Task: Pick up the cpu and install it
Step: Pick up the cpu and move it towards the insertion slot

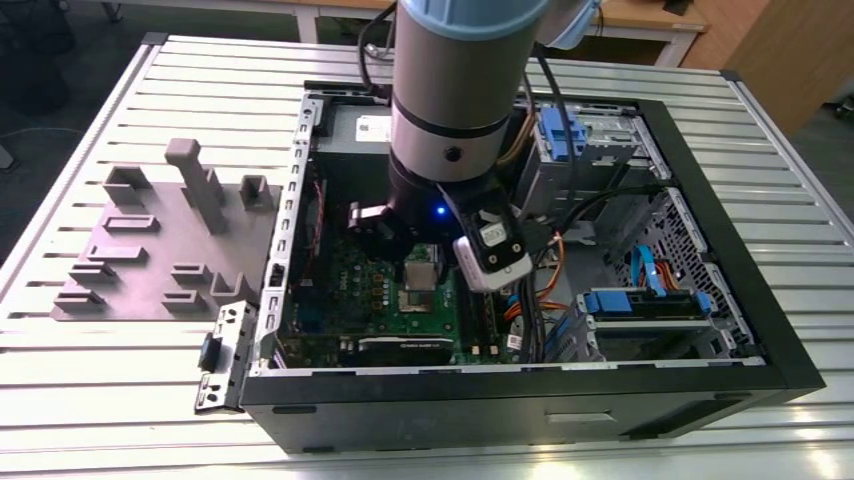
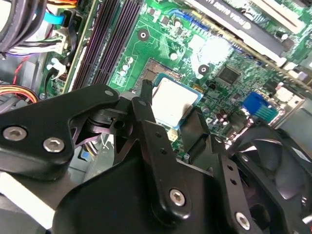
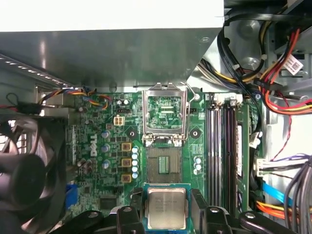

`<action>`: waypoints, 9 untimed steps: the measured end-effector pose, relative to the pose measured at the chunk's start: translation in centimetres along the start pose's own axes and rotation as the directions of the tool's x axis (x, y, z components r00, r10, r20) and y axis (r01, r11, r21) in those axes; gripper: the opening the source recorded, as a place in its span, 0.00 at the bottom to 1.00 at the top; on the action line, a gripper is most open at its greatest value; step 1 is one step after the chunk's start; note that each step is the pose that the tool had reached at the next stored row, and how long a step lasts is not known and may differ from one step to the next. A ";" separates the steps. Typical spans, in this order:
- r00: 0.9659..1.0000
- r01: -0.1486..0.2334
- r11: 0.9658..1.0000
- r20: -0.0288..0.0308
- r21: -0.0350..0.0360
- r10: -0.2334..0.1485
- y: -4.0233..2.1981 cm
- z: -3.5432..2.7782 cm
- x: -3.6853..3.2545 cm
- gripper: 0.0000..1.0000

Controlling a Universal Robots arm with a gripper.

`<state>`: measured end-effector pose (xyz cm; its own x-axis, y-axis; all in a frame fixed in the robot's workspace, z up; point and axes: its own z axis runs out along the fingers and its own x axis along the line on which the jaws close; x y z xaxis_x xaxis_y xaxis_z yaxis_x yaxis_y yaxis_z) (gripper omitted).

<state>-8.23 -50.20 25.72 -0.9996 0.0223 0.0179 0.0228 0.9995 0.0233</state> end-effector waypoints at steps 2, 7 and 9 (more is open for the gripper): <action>1.000 0.000 1.000 0.000 0.000 0.000 0.18 0.37 0.00 0.47; 1.000 0.000 1.000 0.000 0.000 0.000 0.47 1.29 -0.01 0.47; 1.000 0.000 1.000 0.000 0.000 0.000 0.54 1.65 -0.02 0.47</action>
<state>-8.23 -49.63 24.08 -0.9996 0.0223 0.0179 0.0227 0.9995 0.0233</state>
